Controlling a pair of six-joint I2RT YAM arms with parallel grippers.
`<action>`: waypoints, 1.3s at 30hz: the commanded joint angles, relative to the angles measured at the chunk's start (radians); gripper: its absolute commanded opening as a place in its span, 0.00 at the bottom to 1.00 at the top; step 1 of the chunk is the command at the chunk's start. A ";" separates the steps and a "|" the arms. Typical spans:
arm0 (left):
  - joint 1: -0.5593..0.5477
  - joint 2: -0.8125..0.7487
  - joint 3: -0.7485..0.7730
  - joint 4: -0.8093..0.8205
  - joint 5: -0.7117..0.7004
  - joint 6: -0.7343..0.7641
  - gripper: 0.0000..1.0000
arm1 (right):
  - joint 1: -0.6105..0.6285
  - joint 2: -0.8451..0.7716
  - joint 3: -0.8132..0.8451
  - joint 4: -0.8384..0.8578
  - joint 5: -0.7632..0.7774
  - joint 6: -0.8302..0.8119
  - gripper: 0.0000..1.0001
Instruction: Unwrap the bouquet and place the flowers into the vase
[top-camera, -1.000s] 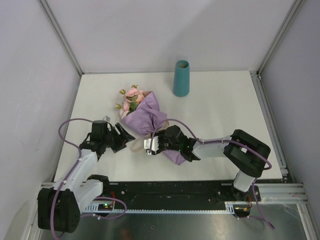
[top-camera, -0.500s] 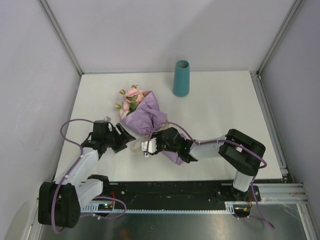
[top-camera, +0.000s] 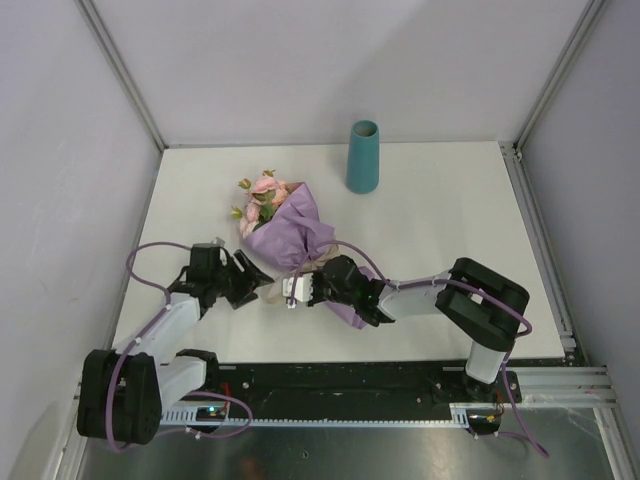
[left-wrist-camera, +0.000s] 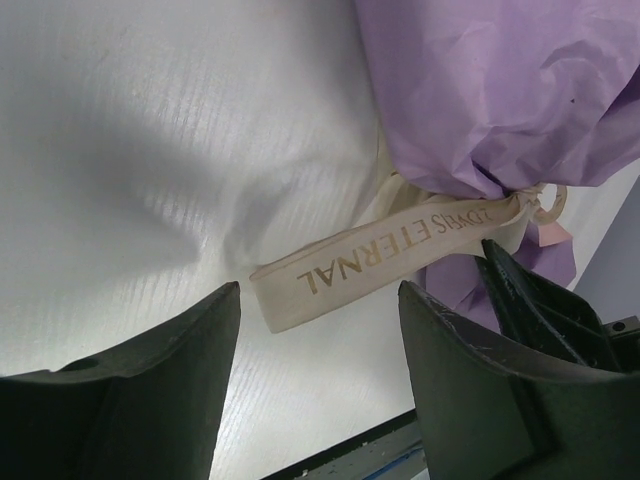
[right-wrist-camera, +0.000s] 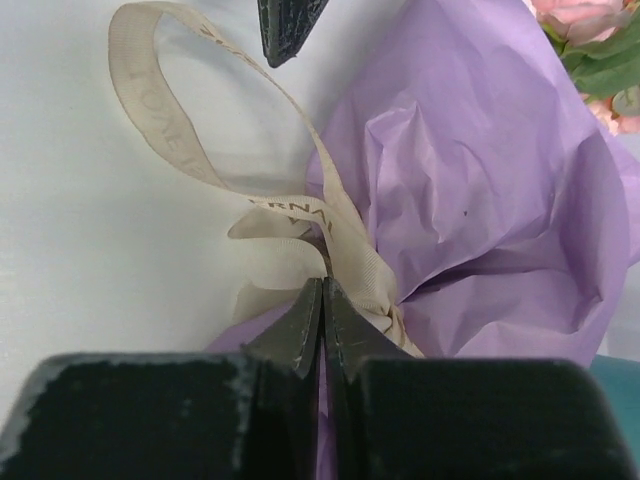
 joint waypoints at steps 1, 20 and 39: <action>0.006 0.015 -0.009 0.056 0.035 -0.016 0.69 | 0.003 -0.035 0.036 0.006 0.007 0.070 0.01; -0.021 0.112 -0.038 0.166 0.042 -0.033 0.52 | -0.003 -0.132 0.034 0.108 0.084 0.463 0.00; -0.030 0.073 -0.076 0.185 -0.035 -0.051 0.00 | -0.093 -0.308 -0.048 0.022 0.516 0.941 0.00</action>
